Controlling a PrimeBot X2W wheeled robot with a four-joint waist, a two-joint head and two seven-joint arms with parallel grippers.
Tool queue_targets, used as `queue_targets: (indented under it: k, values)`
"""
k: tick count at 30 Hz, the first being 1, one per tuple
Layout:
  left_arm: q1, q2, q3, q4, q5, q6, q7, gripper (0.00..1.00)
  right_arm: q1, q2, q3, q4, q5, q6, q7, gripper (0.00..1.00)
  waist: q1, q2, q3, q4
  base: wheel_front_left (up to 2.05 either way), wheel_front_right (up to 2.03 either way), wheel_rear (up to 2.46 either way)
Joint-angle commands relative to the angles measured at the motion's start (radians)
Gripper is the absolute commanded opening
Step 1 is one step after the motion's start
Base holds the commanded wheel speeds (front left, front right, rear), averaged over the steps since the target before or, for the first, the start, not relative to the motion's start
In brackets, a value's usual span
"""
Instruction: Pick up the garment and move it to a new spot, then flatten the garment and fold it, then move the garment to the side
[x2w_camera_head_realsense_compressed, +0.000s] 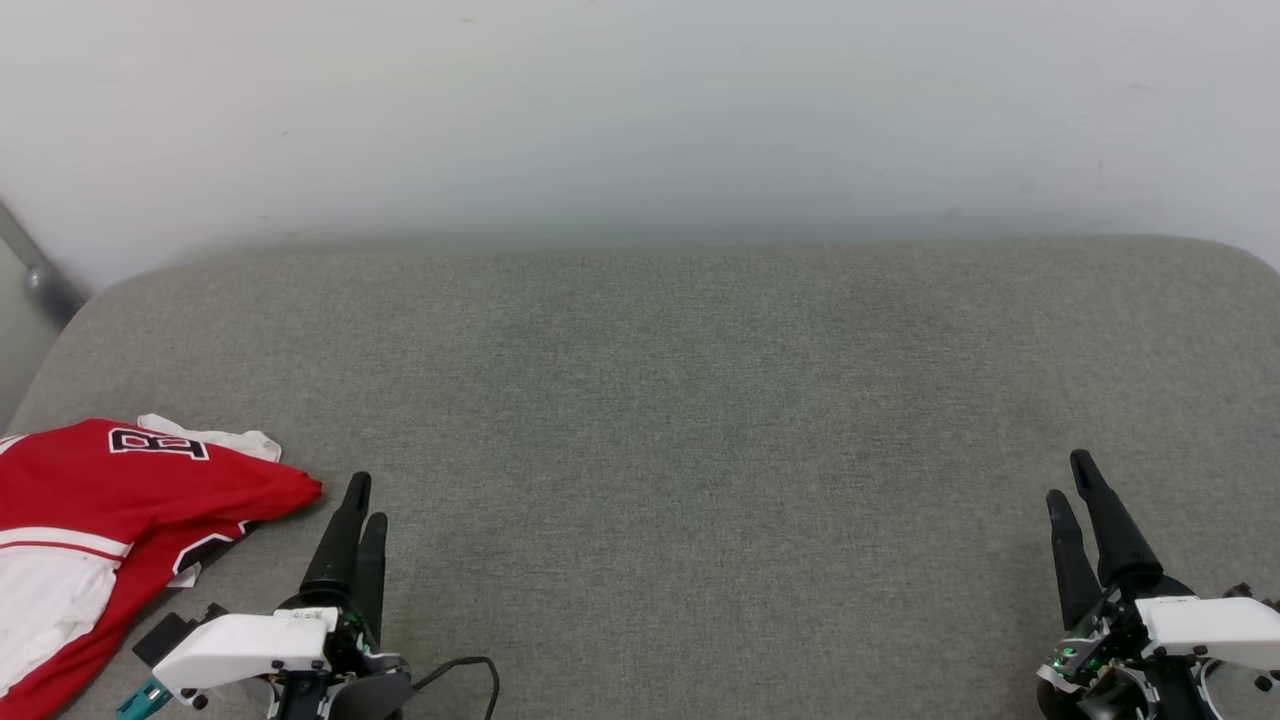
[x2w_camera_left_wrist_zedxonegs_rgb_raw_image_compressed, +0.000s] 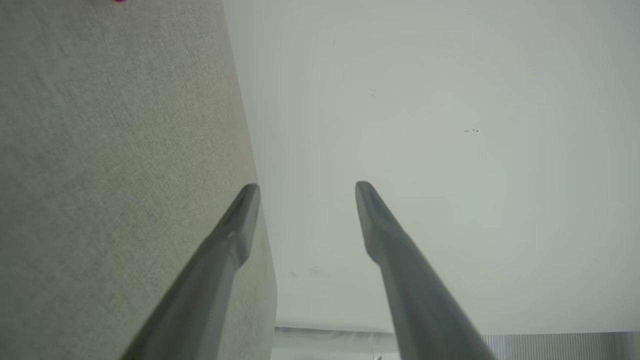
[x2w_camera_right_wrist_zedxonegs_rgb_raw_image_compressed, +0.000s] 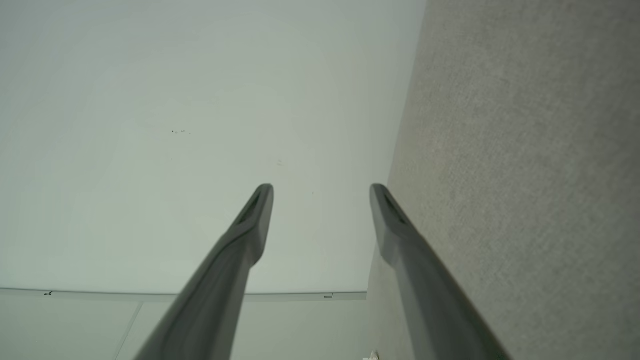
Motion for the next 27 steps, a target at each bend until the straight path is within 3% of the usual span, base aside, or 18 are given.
queue_targets:
  k: [1,10,27]
  values:
    - [-0.027,0.002,-0.011,-0.026,0.008,-0.001,-0.01,1.0,-0.015,-0.003,0.006,-0.026,-0.013,0.0,-0.011,1.0,0.0,0.0,0.0,0.0,0.0,0.0,0.0]
    - [-0.031,0.002,-0.042,-0.069,0.114,-0.001,-0.053,1.0,-0.014,-0.02,0.03,-0.053,-0.133,0.0,-0.056,1.0,0.0,0.0,0.002,-0.001,0.0,0.0,0.0]
    - [-0.034,0.003,-0.075,-0.115,0.525,0.0,-0.122,1.0,-0.016,-0.026,0.052,-0.112,-0.545,0.0,-0.126,1.0,0.0,0.0,0.005,0.003,0.0,0.0,0.0]
